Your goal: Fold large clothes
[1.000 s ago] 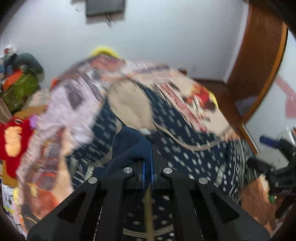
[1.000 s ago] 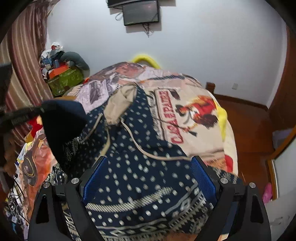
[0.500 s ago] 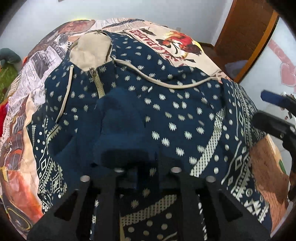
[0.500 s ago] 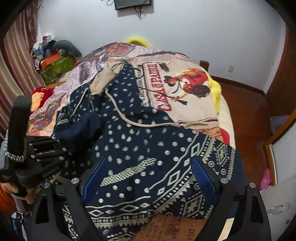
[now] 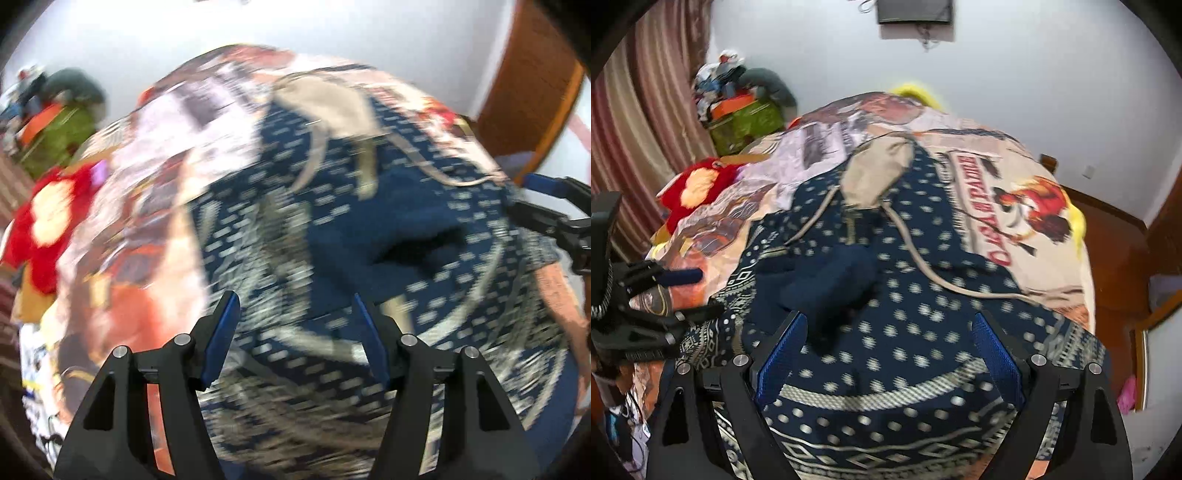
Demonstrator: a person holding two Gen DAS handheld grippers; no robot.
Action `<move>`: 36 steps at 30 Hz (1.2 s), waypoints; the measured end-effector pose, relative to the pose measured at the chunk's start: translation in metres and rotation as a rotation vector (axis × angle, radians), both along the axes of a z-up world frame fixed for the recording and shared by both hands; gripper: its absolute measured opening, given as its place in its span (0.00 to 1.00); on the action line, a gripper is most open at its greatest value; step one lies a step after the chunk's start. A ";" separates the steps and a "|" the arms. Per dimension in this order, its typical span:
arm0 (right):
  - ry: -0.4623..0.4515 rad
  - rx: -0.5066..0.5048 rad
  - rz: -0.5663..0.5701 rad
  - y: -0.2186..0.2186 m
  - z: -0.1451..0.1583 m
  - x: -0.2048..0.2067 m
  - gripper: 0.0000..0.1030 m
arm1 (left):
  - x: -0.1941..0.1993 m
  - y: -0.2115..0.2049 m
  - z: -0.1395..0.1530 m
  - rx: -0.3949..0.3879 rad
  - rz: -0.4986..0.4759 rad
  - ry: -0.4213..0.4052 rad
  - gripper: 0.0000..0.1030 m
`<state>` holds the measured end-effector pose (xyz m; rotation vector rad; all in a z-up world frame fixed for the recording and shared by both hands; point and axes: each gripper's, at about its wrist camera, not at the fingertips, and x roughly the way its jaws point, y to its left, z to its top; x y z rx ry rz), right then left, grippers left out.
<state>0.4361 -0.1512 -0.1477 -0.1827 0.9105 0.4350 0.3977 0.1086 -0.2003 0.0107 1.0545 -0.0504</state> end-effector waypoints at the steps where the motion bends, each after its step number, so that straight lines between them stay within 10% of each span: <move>1: 0.005 -0.006 0.016 0.008 -0.003 0.000 0.88 | -0.002 0.011 -0.005 0.006 0.018 0.008 0.61; 15: 0.051 -0.177 0.223 0.121 -0.055 0.018 0.87 | -0.010 0.084 -0.096 0.046 0.090 0.140 0.61; 27: 0.048 -0.379 0.278 0.120 -0.105 0.023 0.49 | 0.019 0.058 -0.115 0.236 0.034 0.032 0.59; 31: 0.017 -0.355 0.260 0.122 -0.103 0.025 0.35 | 0.023 0.045 -0.117 0.233 0.017 0.028 0.21; 36: -0.004 -0.267 0.211 0.114 -0.088 0.030 0.21 | 0.021 0.047 -0.111 0.225 0.045 0.008 0.12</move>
